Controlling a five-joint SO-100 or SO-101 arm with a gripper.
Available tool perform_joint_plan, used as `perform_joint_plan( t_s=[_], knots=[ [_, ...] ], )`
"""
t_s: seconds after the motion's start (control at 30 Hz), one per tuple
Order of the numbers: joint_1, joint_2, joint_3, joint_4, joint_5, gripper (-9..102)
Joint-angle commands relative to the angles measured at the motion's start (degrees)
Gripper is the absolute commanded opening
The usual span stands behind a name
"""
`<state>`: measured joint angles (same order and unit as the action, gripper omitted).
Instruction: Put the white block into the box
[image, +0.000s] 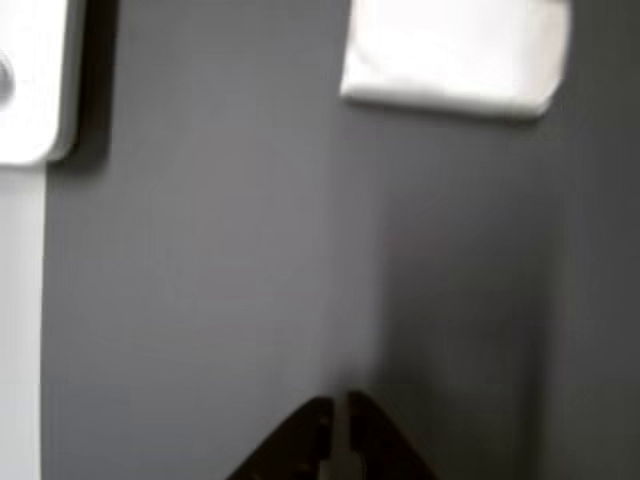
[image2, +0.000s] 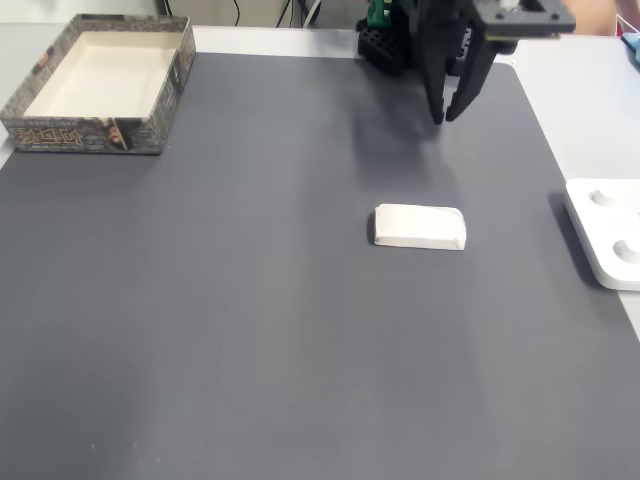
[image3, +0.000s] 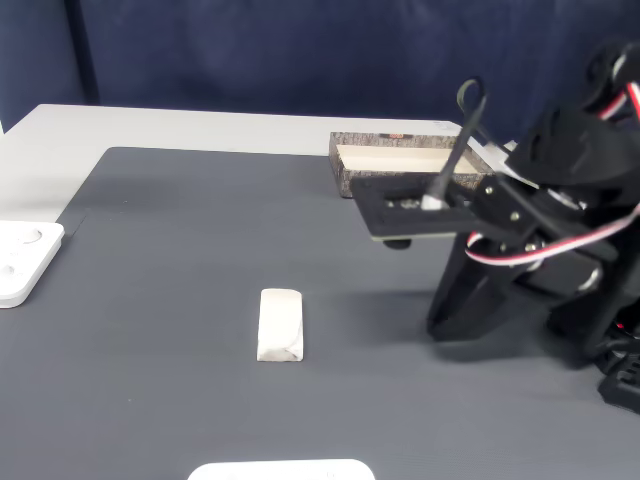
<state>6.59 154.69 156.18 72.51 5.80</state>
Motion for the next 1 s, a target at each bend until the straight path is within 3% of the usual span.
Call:
perform_joint_plan(
  t_s=[0.0, 0.97],
  knots=[
    [2.37, -10.20, -12.39, 0.26, 3.69, -2],
    [7.21, -61.96, -61.26, 2.55, 4.57, -2]
  ],
)
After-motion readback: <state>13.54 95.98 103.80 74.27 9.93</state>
